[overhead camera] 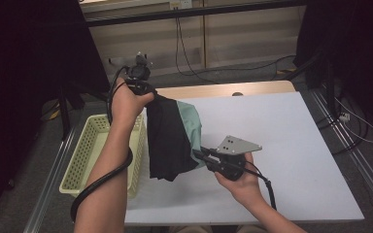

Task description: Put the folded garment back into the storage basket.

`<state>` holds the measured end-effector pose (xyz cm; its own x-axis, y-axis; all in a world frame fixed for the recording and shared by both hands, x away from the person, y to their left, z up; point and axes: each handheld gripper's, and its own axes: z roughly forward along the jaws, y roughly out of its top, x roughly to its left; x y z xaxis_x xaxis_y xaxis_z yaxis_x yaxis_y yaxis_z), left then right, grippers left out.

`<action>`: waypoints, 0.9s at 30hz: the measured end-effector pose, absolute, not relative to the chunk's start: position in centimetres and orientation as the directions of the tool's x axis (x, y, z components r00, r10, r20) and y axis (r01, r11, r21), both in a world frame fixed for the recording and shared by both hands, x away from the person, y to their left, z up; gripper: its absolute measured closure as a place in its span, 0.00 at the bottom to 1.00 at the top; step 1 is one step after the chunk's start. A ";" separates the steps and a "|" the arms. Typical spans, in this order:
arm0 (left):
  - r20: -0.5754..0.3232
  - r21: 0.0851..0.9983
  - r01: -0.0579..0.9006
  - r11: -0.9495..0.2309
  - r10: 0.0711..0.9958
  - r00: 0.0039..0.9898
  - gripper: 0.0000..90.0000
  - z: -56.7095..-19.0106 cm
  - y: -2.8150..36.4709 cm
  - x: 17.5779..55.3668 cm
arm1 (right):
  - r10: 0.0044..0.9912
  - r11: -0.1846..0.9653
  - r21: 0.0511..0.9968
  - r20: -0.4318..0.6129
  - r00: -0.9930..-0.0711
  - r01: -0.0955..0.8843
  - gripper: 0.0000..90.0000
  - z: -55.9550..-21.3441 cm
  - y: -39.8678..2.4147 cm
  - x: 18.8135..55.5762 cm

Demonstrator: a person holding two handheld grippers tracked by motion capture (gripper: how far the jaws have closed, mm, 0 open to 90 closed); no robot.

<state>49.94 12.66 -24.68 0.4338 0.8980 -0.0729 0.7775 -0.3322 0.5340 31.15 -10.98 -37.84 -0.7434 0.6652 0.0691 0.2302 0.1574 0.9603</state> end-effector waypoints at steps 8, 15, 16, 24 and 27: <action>-0.069 0.537 0.777 -0.329 0.901 0.429 0.90 -24.2 13.0 50.0 | 0.656 0.130 0.964 0.093 -0.749 0.233 0.92 -37.7 -10.5 31.3; -0.059 0.537 0.778 -0.328 0.905 0.422 0.90 -23.7 13.5 50.1 | 0.652 0.119 0.965 0.101 -0.751 0.233 0.92 -37.4 -10.2 31.6; -0.058 0.534 0.779 -0.327 0.905 0.420 0.90 -23.6 13.5 50.1 | 0.651 0.118 0.965 0.104 -0.752 0.236 0.92 -37.3 -10.2 31.6; -0.056 0.517 0.793 -0.322 0.912 0.407 0.90 -23.2 13.8 50.2 | 0.637 0.122 0.965 0.102 -0.764 0.231 0.92 -37.1 -9.6 31.6; -0.046 0.516 0.791 -0.328 0.912 0.408 0.90 -22.9 13.7 50.2 | 0.634 0.125 0.965 0.101 -0.767 0.231 0.92 -37.0 -9.4 31.6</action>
<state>50.19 13.74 -22.91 0.4084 0.9117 -0.0461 0.7914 -0.3285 0.5156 31.61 -9.37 -37.00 -0.7667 0.6340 0.1010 0.2307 0.1252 0.9649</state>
